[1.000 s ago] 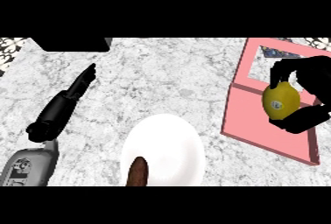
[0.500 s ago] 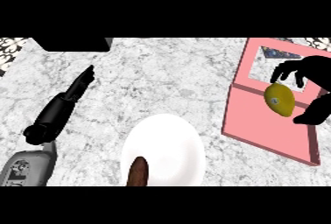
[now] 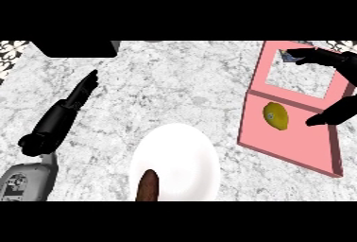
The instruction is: Pick the lemon from the plate and place it in the cardboard box
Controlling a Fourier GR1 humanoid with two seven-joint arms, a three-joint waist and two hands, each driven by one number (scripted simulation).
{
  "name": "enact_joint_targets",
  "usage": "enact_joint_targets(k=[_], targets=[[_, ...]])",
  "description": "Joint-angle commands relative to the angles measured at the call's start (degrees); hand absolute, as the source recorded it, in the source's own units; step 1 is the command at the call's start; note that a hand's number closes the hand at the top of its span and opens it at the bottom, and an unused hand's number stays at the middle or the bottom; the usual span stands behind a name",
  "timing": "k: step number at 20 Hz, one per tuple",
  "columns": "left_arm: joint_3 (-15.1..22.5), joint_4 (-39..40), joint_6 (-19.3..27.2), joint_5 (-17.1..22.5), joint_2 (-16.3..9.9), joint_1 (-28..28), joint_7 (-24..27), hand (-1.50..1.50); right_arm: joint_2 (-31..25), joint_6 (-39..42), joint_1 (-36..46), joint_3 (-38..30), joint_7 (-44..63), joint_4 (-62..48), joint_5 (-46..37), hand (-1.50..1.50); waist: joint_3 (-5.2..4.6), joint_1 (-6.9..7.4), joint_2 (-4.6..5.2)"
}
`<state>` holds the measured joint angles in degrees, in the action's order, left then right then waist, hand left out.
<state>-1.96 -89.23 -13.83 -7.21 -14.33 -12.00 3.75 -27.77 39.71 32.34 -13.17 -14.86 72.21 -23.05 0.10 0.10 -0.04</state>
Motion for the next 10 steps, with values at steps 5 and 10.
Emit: enact_joint_targets(k=[5, 10], targets=[[0.04, -1.55, -0.78, 0.42, -0.22, 1.10, -0.62, 0.00, 4.32, 0.85, 5.70, -18.90, 13.48, -13.34, 19.92, -1.50, -0.10, 0.01, -0.13], [1.62, -2.41, 0.39, -0.82, 1.90, 0.97, -1.57, 0.00, -0.80, -1.96, 9.62, -22.95, 13.21, -22.06, 22.49, -1.50, -0.05, 0.61, 0.21]])
